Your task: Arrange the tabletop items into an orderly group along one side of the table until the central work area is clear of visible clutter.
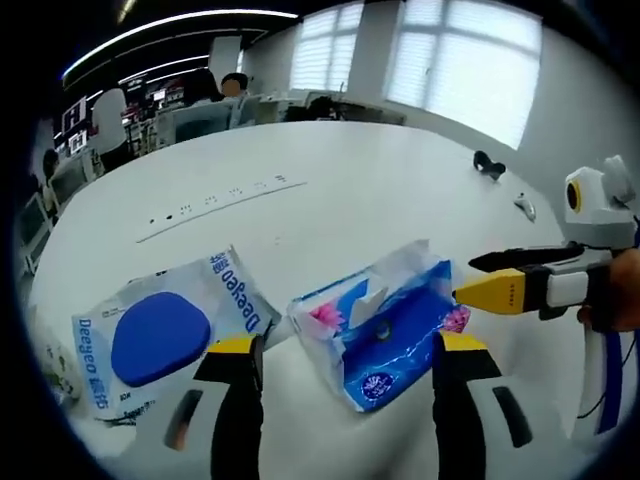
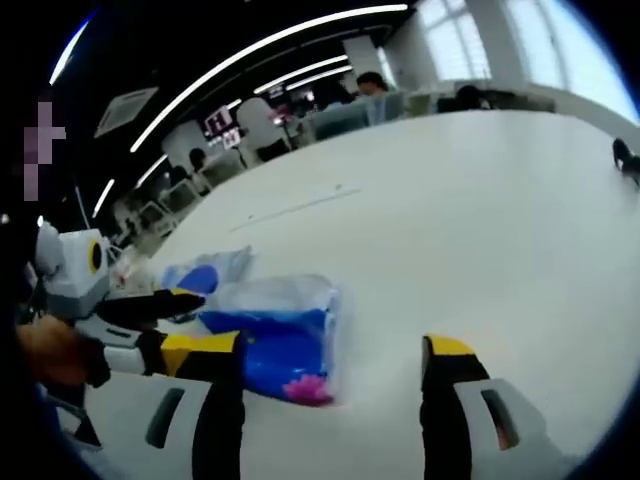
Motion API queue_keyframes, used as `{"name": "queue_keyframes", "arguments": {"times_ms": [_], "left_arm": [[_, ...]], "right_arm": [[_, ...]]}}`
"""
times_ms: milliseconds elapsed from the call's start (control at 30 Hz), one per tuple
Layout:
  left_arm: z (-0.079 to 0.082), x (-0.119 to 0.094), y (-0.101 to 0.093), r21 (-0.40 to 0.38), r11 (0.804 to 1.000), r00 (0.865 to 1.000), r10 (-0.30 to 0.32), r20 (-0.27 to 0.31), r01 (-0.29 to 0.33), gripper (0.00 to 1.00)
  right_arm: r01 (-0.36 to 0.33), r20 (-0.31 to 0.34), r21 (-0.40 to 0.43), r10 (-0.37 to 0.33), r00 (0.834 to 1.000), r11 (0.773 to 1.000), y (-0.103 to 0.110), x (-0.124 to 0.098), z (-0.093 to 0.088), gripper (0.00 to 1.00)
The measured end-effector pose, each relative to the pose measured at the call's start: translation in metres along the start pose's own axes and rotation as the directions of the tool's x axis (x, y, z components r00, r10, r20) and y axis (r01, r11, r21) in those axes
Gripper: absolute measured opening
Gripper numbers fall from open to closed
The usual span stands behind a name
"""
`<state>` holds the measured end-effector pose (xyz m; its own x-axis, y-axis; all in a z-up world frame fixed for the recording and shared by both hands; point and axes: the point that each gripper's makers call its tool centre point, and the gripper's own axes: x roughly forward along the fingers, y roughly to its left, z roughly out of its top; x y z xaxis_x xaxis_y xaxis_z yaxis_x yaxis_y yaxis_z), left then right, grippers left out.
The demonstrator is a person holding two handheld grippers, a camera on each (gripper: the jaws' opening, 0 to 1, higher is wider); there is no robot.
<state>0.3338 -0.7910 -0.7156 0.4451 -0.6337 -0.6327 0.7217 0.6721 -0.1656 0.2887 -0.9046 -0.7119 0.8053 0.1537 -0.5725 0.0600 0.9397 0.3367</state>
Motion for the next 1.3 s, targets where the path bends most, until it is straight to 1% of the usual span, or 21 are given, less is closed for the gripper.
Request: {"name": "queue_keyframes", "arguments": {"times_ms": [33, 133, 267, 400, 633, 667, 800, 867, 967, 1167, 1300], "left_arm": [[-0.002, 0.001, -0.002, -0.013, 1.0, 1.0, -0.014, -0.006, 0.014, 0.61], [-0.002, 0.001, 0.001, -0.012, 1.0, 1.0, 0.003, -0.009, -0.003, 0.57], [-0.001, 0.001, 0.003, -0.016, 1.0, 1.0, 0.006, -0.007, -0.006, 0.51], [-0.001, 0.0, 0.008, -0.037, 0.999, 1.0, 0.024, -0.006, -0.025, 0.39], [-0.001, -0.001, 0.011, -0.038, 0.999, 0.999, 0.035, -0.009, -0.035, 0.32], [-0.001, -0.001, 0.011, -0.039, 0.999, 0.999, 0.035, -0.009, -0.035, 0.29], [-0.002, 0.0, 0.013, -0.043, 0.998, 0.999, 0.042, -0.012, -0.042, 0.25], [-0.005, 0.001, 0.012, -0.047, 0.998, 0.999, 0.036, -0.024, -0.037, 0.2], [-0.006, -0.001, 0.013, -0.042, 0.998, 0.998, 0.05, -0.03, -0.051, 0.15], [-0.006, 0.0, 0.015, -0.043, 0.998, 0.998, 0.047, -0.032, -0.049, 0.12], [-0.005, -0.002, 0.013, -0.042, 0.998, 0.999, 0.038, -0.029, -0.039, 0.11]], "right_arm": [[-0.001, -0.004, -0.004, 0.001, 1.0, 1.0, 0.001, 0.0, -0.001, 0.61], [-0.003, -0.005, -0.005, 0.003, 1.0, 1.0, 0.002, 0.002, -0.001, 0.55], [-0.004, -0.011, -0.01, 0.004, 1.0, 1.0, 0.003, 0.005, -0.002, 0.49], [-0.007, -0.015, -0.012, 0.007, 1.0, 1.0, 0.005, 0.007, -0.002, 0.43], [-0.011, -0.017, -0.019, 0.011, 1.0, 1.0, 0.008, 0.009, 0.0, 0.34], [-0.011, -0.017, -0.018, 0.011, 1.0, 1.0, 0.008, 0.009, 0.001, 0.32], [-0.012, -0.021, -0.023, 0.012, 1.0, 1.0, 0.009, 0.01, 0.002, 0.25], [-0.013, -0.021, -0.016, 0.013, 1.0, 1.0, 0.01, 0.011, 0.002, 0.21], [-0.011, -0.024, -0.017, 0.011, 1.0, 1.0, 0.01, 0.01, 0.002, 0.13], [-0.002, -0.025, -0.009, 0.001, 1.0, 1.0, 0.008, 0.01, 0.002, 0.03], [0.001, -0.021, 0.0, -0.001, 1.0, 1.0, 0.007, 0.009, 0.002, 0.01]]}}
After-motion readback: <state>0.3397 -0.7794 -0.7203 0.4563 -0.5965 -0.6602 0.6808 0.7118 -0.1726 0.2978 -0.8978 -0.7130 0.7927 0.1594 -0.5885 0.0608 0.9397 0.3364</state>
